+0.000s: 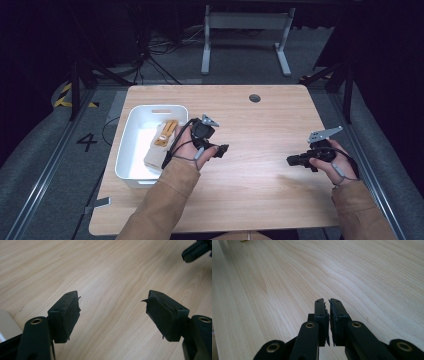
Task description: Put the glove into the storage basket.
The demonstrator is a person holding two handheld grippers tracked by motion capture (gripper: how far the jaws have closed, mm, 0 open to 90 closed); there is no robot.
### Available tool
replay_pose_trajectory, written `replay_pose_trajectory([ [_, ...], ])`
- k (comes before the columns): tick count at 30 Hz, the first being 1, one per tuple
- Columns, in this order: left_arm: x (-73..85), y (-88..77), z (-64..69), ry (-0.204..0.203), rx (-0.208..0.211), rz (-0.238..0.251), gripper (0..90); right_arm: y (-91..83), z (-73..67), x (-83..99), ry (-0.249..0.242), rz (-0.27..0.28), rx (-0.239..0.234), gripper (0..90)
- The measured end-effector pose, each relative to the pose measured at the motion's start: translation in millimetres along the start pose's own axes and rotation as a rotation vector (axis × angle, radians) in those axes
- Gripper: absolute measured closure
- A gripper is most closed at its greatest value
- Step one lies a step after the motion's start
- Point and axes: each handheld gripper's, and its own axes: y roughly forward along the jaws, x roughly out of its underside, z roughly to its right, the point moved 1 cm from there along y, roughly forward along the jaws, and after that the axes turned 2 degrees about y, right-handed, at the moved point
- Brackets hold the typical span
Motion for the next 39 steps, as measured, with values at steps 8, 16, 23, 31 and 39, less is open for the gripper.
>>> replay_pose_trajectory([
  [8, 14.5, 10.3, 18.9, 0.081, 0.106, 0.037, 30.5, 0.3, 1.0, 0.7, -0.001, -0.005, -0.002, 86.1],
  [16, 33.7, 25.0, 31.8, 0.142, 0.173, 0.050, 30.8, 2.2, -0.5, 1.1, 0.000, -0.013, -0.004, 86.0],
  [23, 54.4, 44.1, 33.4, 0.184, 0.193, 0.054, 34.4, 2.0, 1.4, 2.0, 0.010, -0.015, -0.002, 85.8],
  [31, 73.4, 61.0, 36.5, 0.193, 0.221, 0.028, 35.9, 5.2, 2.6, 2.8, 0.003, -0.014, -0.005, 84.4],
  [39, 89.5, 69.7, 37.4, 0.183, 0.253, 0.035, 36.4, 12.6, 6.9, 6.8, -0.002, -0.029, -0.002, 84.5],
])
